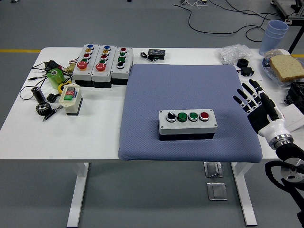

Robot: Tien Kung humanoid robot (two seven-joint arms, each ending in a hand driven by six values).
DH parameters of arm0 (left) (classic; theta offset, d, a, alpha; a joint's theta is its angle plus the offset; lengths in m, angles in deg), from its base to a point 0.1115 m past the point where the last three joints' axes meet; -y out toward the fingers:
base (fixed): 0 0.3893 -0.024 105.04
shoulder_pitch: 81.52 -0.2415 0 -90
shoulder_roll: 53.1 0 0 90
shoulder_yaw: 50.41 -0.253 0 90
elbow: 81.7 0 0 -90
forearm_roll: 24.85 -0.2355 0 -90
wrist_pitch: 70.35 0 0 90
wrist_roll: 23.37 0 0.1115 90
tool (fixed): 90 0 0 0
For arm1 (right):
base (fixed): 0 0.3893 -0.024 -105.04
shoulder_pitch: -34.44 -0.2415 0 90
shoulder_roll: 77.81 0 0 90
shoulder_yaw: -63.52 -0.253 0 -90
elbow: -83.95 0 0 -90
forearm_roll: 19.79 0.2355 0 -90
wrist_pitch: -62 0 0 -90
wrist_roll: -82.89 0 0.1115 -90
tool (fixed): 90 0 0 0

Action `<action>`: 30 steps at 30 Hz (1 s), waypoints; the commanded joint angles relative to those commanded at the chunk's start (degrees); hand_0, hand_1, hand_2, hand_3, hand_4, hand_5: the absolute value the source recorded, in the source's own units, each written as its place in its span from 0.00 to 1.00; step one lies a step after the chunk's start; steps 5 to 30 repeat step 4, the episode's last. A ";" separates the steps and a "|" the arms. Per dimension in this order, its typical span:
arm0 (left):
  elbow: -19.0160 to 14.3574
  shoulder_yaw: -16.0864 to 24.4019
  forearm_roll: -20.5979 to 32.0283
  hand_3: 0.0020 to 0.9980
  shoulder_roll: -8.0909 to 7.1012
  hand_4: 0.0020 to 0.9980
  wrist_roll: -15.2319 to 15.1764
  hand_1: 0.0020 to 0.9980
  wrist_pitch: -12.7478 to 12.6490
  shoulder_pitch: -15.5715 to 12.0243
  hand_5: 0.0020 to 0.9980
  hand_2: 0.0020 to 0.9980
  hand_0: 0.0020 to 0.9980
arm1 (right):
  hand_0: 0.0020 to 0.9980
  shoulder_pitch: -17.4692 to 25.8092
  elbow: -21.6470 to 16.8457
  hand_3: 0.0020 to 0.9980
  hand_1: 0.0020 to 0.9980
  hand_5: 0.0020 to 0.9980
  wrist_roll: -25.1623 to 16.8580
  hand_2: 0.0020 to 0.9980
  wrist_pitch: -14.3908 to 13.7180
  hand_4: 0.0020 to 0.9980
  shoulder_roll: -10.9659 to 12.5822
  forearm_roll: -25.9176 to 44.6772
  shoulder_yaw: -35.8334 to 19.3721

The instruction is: Pick up the button,place it on the desk,press the button,press the button

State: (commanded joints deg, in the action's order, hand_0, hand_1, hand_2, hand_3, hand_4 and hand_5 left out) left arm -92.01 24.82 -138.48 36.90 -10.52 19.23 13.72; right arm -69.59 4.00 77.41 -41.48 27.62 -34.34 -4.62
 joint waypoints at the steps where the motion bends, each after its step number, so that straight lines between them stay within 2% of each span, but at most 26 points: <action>1: 0.00 -0.04 0.05 0.56 0.00 0.33 -0.01 0.64 -0.02 0.04 0.85 0.66 0.66 | 0.72 -0.01 -0.01 0.67 0.67 0.30 -0.02 0.71 -0.04 0.68 0.01 0.05 -0.04; 30: 0.00 -0.11 0.16 0.56 0.00 0.33 -0.04 0.64 -0.06 0.15 0.85 0.66 0.66 | 0.72 -0.05 -0.02 0.67 0.67 0.30 -0.10 0.71 -0.19 0.68 0.04 0.15 -0.17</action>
